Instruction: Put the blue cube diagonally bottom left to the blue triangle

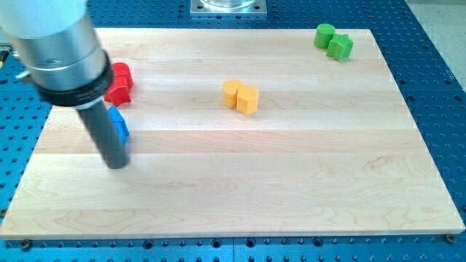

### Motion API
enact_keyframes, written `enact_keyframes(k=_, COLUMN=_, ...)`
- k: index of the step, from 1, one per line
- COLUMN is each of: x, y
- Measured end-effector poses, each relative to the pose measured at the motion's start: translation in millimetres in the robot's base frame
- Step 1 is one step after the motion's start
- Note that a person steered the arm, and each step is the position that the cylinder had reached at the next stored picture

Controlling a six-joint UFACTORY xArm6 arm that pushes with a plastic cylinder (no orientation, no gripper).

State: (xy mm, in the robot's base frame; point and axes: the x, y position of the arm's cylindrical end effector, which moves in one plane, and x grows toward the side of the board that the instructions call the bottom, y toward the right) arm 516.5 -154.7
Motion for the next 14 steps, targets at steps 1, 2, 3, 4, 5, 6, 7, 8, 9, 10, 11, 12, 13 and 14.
enact_keyframes(k=1, x=-13, y=23)
enact_keyframes(k=2, x=-15, y=24)
enact_keyframes(k=3, x=-15, y=26)
enact_keyframes(k=4, x=-15, y=27)
enact_keyframes(k=5, x=0, y=27)
enact_keyframes(k=6, x=10, y=13)
enact_keyframes(k=7, x=-15, y=-5)
enact_keyframes(k=8, x=-34, y=-24)
enact_keyframes(k=9, x=-54, y=-41)
enact_keyframes(k=10, x=-41, y=-88)
enact_keyframes(k=11, x=-38, y=-42)
enact_keyframes(k=12, x=-71, y=-5)
enact_keyframes(k=13, x=-74, y=-13)
enact_keyframes(k=14, x=-82, y=-36)
